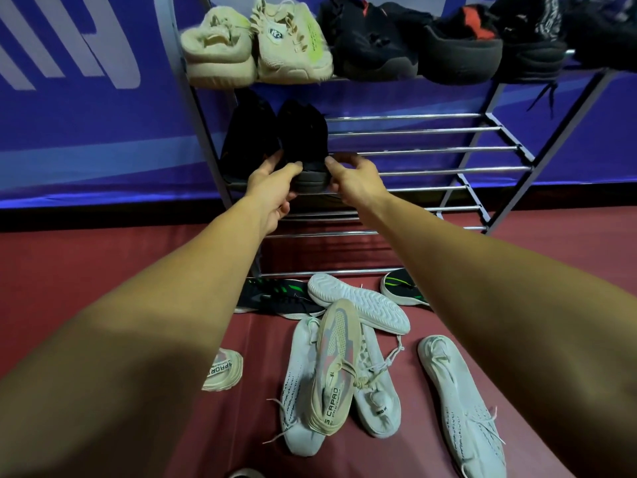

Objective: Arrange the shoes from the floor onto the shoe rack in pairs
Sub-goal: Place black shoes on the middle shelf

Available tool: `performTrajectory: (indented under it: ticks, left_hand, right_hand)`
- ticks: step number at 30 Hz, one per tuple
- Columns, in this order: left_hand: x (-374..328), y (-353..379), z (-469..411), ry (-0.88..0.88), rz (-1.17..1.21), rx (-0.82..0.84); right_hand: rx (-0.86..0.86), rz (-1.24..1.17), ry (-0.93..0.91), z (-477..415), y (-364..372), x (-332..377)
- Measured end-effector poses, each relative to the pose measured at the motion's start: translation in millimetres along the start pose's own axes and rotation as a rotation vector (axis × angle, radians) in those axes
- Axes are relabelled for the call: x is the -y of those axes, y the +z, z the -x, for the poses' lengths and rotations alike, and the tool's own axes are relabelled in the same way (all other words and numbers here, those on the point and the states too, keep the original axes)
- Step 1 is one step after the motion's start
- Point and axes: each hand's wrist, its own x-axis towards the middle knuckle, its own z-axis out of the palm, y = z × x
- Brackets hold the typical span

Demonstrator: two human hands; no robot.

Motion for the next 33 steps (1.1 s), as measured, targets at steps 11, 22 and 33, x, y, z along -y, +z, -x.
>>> performTrajectory:
  ticks: [11, 22, 33]
  left_hand:
    - [19, -19, 6, 0.284, -0.425, -0.081]
    - [75, -17, 28, 0.466, -1.023, 0.021]
    - [168, -17, 23, 0.185, -1.310, 0.420]
  right_hand:
    - [0.116, 0.355, -0.014, 25, -22, -3]
    - [0.418, 1.120, 0.033, 33, -25, -44]
    - [0.593, 1.350, 0.178, 42, -39, -93]
